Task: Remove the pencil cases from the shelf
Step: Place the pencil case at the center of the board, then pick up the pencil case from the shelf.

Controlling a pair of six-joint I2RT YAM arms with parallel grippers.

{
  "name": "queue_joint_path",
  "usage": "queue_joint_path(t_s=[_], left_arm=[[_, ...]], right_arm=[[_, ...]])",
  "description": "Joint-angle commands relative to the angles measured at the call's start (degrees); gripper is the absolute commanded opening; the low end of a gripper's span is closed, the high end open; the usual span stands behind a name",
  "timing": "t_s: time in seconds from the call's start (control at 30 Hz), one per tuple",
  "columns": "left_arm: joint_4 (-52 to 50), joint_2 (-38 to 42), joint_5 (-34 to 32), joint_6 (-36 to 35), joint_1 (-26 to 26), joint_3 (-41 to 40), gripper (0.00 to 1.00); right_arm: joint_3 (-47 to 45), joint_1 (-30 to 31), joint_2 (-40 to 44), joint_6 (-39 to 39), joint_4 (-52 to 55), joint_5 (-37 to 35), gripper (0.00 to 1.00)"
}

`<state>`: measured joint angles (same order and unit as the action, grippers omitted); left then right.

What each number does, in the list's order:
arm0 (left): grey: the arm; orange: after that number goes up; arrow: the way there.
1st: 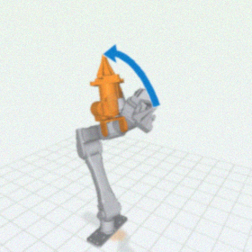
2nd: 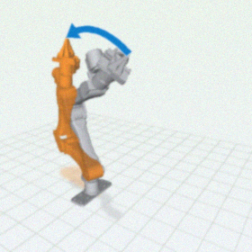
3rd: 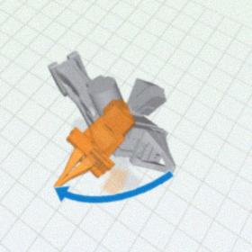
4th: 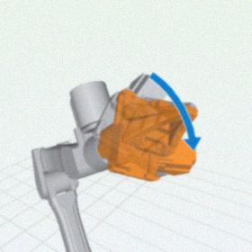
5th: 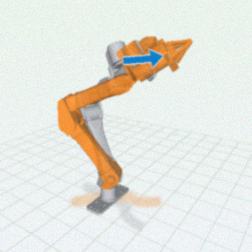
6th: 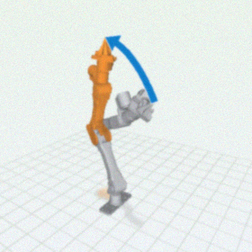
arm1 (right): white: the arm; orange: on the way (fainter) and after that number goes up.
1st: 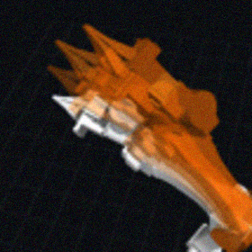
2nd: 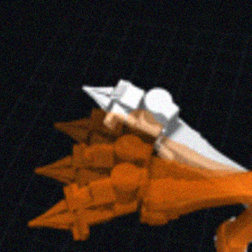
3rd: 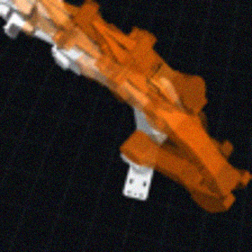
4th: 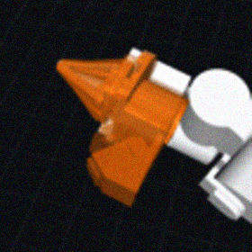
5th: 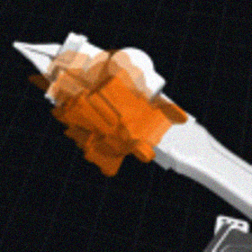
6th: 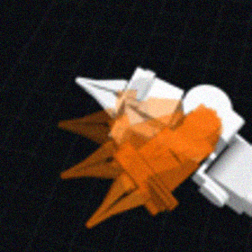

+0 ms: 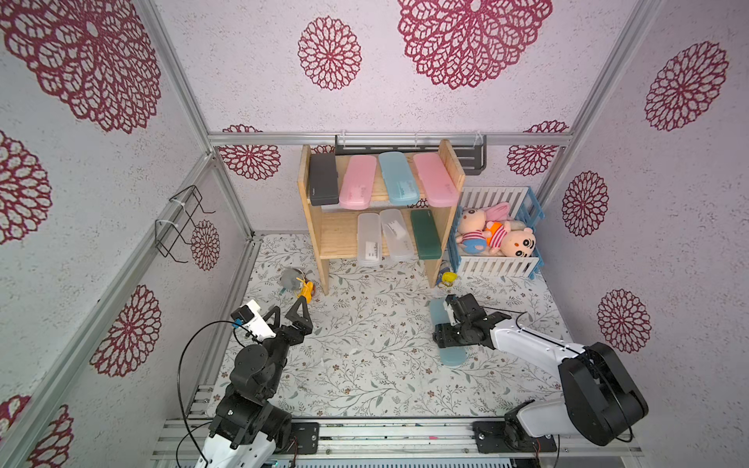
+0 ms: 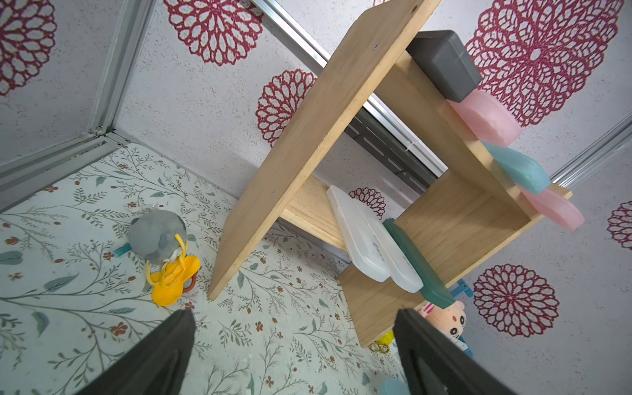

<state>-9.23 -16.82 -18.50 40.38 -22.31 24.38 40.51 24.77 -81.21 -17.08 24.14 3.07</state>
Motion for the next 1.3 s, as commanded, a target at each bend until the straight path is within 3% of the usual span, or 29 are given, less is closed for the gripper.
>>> queue_joint_path(t_s=[0.0, 0.1, 0.27, 0.47, 0.57, 0.73, 1.0, 1.27], left_arm=[[2.6, -0.8, -0.9, -2.0, -0.2, -0.4, 0.97], [4.4, -2.8, 0.3, -0.5, -0.2, -0.9, 0.97], [10.3, -7.4, 3.4, 4.3, -0.4, -2.5, 0.97], [16.4, -13.7, 6.6, 9.0, -0.6, -2.1, 0.97], [21.5, -18.1, 8.5, 14.6, -0.9, -2.2, 0.97], [30.6, -29.8, 12.5, 21.9, -2.1, 1.2, 0.97], [48.1, -50.4, 20.6, 31.8, -3.6, 8.8, 0.97], [48.0, -61.5, 21.9, 33.9, -4.0, 17.0, 0.97]], right_arm=[[0.8, -0.3, -0.7, 1.3, -5.7, 0.3, 0.69], [0.8, -0.4, -3.5, 1.4, -6.6, 0.3, 0.77], [1.7, -0.3, -4.4, 1.2, -5.4, -0.5, 0.99], [4.3, -0.3, 2.1, 1.8, -3.2, -3.8, 0.99], [5.9, -0.4, 7.7, 1.3, -3.1, -5.8, 0.99], [10.1, -0.4, 14.1, 1.3, -3.5, -8.0, 0.99], [13.6, -0.6, 17.3, 1.4, -6.5, -8.9, 0.99], [13.6, -1.1, 18.6, 1.5, -7.3, -7.4, 0.99]])
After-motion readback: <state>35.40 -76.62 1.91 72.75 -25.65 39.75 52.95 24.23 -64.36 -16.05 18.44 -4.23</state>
